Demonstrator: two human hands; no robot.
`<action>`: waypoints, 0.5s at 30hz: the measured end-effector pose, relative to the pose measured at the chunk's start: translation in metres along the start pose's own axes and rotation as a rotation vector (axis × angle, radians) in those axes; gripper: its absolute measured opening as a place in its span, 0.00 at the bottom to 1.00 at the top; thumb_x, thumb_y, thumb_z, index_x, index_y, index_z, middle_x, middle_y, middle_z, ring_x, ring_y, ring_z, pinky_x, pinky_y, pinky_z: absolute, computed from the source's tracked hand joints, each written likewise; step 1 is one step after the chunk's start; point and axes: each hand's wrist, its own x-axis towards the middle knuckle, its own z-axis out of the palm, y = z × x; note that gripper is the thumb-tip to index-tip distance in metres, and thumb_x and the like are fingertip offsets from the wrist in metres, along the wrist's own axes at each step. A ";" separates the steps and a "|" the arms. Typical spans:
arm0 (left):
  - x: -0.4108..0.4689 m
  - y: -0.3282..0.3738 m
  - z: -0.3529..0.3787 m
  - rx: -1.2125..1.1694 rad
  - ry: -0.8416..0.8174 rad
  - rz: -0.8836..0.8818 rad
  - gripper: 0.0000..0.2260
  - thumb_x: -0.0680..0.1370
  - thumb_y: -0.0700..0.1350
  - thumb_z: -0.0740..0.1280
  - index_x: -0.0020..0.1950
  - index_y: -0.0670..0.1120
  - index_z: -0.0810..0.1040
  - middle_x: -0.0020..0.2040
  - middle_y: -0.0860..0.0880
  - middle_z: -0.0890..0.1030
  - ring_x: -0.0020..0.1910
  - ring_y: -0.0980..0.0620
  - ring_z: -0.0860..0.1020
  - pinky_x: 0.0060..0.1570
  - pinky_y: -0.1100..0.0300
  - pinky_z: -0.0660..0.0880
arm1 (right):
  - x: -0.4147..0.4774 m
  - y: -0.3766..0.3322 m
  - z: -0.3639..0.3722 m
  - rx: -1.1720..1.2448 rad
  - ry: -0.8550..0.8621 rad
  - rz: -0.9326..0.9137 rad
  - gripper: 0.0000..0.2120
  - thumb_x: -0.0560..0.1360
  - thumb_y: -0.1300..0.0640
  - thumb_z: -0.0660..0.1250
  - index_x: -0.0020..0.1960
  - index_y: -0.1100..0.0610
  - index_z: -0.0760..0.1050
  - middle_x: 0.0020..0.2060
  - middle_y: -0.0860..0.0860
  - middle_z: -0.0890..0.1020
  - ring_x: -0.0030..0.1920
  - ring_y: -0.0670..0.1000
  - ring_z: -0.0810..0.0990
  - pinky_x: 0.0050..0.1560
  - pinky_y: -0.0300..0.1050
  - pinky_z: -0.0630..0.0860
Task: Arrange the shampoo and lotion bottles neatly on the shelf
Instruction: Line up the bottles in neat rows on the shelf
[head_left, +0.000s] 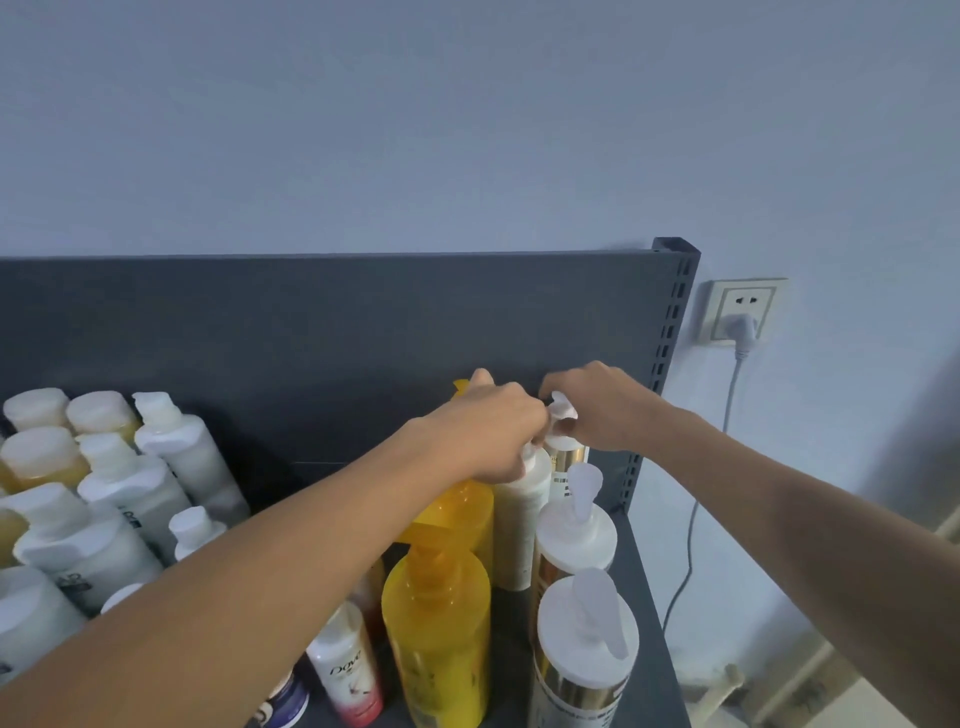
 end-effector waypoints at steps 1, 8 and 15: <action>0.001 0.001 0.001 -0.023 0.004 -0.004 0.07 0.75 0.39 0.63 0.47 0.49 0.80 0.38 0.52 0.76 0.43 0.48 0.75 0.50 0.50 0.66 | 0.001 0.002 0.001 0.017 0.005 -0.004 0.16 0.77 0.55 0.71 0.64 0.52 0.77 0.52 0.52 0.84 0.53 0.57 0.81 0.43 0.44 0.70; 0.009 0.012 -0.001 -0.126 0.036 0.051 0.12 0.77 0.41 0.66 0.59 0.49 0.82 0.48 0.50 0.80 0.48 0.49 0.75 0.60 0.48 0.68 | 0.002 0.010 0.002 0.103 0.014 -0.033 0.15 0.75 0.60 0.71 0.60 0.50 0.79 0.51 0.49 0.84 0.51 0.54 0.81 0.51 0.51 0.81; 0.016 0.020 -0.003 -0.226 0.003 0.056 0.13 0.76 0.40 0.68 0.58 0.51 0.82 0.48 0.50 0.77 0.47 0.48 0.73 0.59 0.47 0.72 | 0.002 0.019 0.003 0.167 0.030 -0.085 0.13 0.71 0.60 0.74 0.52 0.47 0.78 0.41 0.43 0.82 0.44 0.49 0.80 0.50 0.52 0.82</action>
